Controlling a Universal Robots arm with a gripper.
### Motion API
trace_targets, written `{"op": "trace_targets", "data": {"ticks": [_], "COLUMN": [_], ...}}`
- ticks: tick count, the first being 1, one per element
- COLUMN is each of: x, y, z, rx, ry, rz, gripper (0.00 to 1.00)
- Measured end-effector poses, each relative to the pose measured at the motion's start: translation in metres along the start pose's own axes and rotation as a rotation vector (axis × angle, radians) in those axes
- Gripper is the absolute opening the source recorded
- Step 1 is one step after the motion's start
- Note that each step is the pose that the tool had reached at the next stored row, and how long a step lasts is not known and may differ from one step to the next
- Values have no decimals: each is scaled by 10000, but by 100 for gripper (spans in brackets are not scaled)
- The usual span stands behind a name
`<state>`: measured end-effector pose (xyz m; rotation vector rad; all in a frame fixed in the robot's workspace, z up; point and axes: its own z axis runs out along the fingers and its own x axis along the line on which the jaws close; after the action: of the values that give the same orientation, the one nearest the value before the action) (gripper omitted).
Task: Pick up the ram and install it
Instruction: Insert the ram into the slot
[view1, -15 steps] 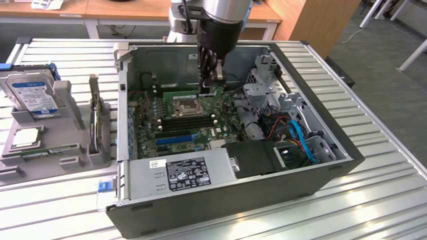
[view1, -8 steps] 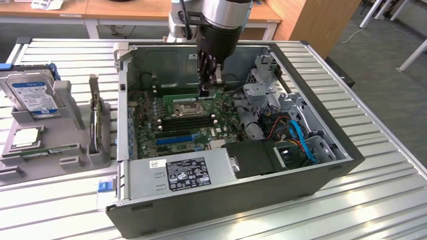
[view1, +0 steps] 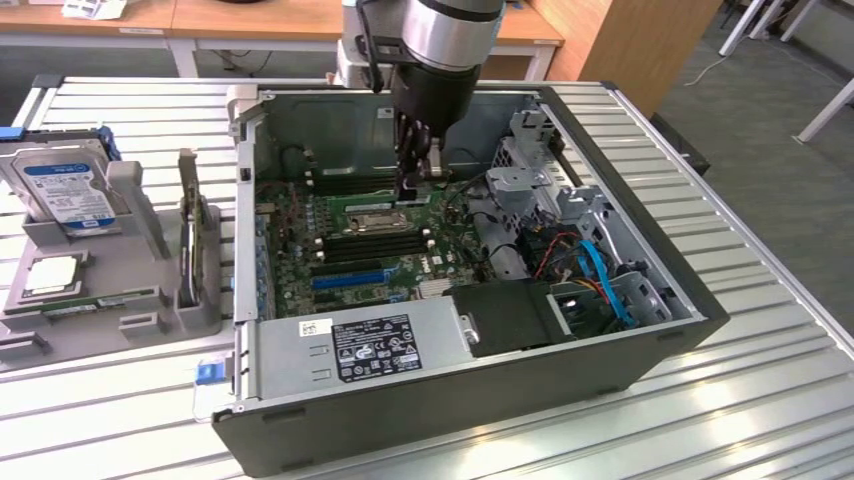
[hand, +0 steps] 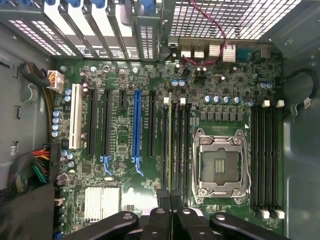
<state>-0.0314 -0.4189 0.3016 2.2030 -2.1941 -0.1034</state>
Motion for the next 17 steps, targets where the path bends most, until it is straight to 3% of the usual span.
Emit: {"op": "trace_targets", "data": {"ticks": [17], "x": [5], "y": [-15], "z": [214], "rx": [0], "ry": [-1], "rz": [0], "gripper": [12]}}
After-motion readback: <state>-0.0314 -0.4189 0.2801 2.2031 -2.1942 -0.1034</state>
